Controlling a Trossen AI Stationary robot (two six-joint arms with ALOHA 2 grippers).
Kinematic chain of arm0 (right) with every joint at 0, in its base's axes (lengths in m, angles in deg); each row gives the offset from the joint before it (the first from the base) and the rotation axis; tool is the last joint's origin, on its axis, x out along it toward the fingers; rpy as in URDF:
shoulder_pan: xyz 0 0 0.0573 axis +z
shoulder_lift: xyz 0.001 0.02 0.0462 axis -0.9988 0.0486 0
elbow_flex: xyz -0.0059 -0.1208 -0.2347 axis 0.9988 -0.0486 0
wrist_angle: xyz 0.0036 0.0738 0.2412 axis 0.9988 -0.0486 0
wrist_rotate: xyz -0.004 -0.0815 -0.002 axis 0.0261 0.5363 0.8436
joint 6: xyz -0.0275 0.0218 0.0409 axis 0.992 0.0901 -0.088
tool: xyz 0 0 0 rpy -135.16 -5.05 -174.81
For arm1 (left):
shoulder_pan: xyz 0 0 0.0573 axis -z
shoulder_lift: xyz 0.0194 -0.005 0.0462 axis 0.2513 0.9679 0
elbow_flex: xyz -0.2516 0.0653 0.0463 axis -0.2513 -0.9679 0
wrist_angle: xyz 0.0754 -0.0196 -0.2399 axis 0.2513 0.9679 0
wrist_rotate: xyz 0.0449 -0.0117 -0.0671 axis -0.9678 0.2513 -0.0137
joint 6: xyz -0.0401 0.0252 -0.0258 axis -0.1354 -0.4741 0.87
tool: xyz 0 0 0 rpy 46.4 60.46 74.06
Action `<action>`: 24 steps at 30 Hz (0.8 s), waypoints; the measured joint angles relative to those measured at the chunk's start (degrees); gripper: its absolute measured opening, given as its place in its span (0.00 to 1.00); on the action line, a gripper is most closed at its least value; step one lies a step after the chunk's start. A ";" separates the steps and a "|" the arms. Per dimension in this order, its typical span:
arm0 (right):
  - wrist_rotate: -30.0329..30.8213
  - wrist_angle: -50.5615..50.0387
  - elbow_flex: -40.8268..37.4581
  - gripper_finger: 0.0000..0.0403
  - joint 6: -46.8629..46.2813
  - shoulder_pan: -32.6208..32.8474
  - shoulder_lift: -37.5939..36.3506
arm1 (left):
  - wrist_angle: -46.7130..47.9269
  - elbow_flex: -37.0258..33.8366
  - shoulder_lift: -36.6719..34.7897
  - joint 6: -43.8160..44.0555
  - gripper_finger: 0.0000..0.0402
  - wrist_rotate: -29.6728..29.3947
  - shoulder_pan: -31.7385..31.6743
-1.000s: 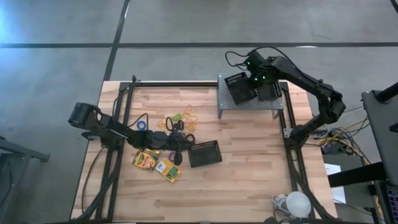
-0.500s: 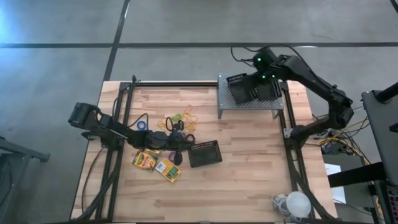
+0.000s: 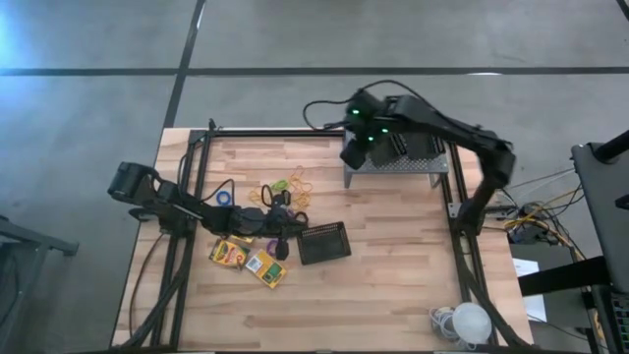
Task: Pick & Place Office Desk Supplies
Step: Put the bottom black basket on the shelf
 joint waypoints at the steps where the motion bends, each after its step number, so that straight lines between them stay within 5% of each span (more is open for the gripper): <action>1: 0.12 -1.62 1.93 0.19 0.67 -0.08 1.82 | 0.00 0.00 0.00 0.00 0.07 -0.03 0.00; 10: 13.69 -14.70 14.07 0.07 2.18 -0.68 11.70 | 0.80 0.00 0.00 0.03 0.07 -0.15 0.00; 24: 13.68 -16.90 15.03 0.04 3.21 -2.82 13.19 | 1.34 0.00 0.00 0.43 0.07 -0.14 0.00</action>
